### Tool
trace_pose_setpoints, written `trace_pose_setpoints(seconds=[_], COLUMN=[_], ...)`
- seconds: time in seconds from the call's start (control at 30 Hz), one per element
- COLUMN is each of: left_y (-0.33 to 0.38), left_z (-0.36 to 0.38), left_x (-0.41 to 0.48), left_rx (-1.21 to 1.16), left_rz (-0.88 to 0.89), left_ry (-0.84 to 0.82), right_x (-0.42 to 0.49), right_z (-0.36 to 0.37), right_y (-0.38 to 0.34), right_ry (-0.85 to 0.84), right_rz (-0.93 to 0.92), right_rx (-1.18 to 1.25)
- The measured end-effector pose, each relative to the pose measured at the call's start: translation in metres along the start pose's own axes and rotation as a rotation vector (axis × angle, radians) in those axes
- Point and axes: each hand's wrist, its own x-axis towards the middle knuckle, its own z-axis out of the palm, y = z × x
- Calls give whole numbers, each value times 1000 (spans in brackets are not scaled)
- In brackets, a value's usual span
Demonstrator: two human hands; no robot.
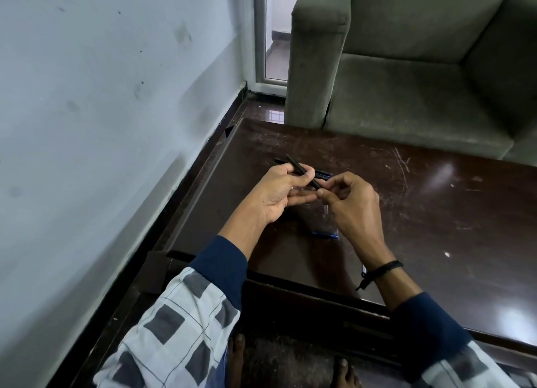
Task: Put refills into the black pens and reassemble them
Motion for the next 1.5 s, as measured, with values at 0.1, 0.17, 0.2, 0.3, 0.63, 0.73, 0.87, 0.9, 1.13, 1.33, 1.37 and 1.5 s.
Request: trace_pose_setpoints(seconds=[0.1, 0.17, 0.2, 0.3, 0.63, 0.73, 0.87, 0.9, 1.13, 1.33, 1.37, 1.5], left_y=[0, 2, 4, 9, -3, 1, 6, 6, 3, 3, 3, 4], left_z=[-3, -8, -11, -20, -3, -7, -17, -18, -13, -10, -10, -12], left_x=[1, 3, 4, 6, 5, 6, 8, 8, 7, 3, 3, 5], left_rx=[10, -9, -17, -41, -52, -69, -101, -105, -92, -76, -76, -67], left_rz=[18, 36, 45, 73, -1, 11, 32, 30, 9, -4, -11, -10], left_ry=[32, 76, 104, 172, 67, 103, 161, 160, 117, 98, 95, 113], right_x=[-1, -2, -2, -1, -4, -3, -2, -2, -2, -3, -3, -2], right_z=[-2, -3, -4, -5, 1, -3, -5, -4, -1, -2, -2, -6], right_y=[0, 0, 1, 3, 0, 0, 0, -1, 1, 0, 0, -2], right_ry=[-36, -50, -51, -49, -58, -55, -30, -26, -9, -10, -13, -62], right_rz=[6, 21, 34, 61, 39, 45, 67, 68, 74, 83, 82, 80], right_rx=[-36, -96, -120, -180, -109, -128, -131, -129, -159, -176, -175, -197])
